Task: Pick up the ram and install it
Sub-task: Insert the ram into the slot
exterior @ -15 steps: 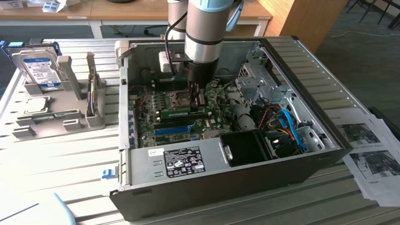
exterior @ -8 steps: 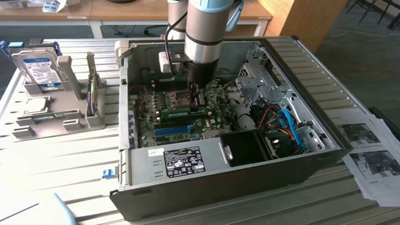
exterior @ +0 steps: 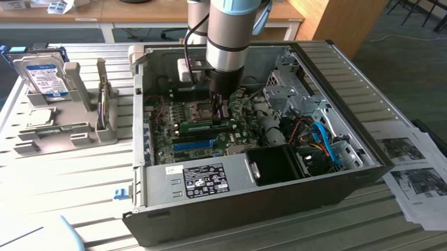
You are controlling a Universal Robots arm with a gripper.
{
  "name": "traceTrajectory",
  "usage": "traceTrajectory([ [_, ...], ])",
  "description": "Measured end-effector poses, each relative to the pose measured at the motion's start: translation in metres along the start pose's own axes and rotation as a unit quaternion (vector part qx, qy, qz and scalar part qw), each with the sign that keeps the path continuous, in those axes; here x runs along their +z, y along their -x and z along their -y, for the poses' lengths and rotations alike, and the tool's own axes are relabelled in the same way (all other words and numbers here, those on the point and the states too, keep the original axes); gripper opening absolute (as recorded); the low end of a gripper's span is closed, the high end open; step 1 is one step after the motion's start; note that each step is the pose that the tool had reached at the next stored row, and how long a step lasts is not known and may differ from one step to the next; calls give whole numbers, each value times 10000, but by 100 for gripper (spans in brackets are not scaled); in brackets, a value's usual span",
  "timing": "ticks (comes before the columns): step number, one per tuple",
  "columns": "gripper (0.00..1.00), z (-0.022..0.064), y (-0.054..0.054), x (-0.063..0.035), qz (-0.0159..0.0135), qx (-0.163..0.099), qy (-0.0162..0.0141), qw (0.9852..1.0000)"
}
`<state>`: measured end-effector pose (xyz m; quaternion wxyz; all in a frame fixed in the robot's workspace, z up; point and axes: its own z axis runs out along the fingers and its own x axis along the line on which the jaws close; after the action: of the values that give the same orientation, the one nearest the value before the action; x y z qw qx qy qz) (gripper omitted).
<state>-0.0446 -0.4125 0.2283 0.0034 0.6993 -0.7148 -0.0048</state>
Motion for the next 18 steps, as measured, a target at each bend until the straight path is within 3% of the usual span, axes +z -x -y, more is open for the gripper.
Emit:
traceTrajectory([
  [18,12,0,0,31,0,0,-6,10000],
])
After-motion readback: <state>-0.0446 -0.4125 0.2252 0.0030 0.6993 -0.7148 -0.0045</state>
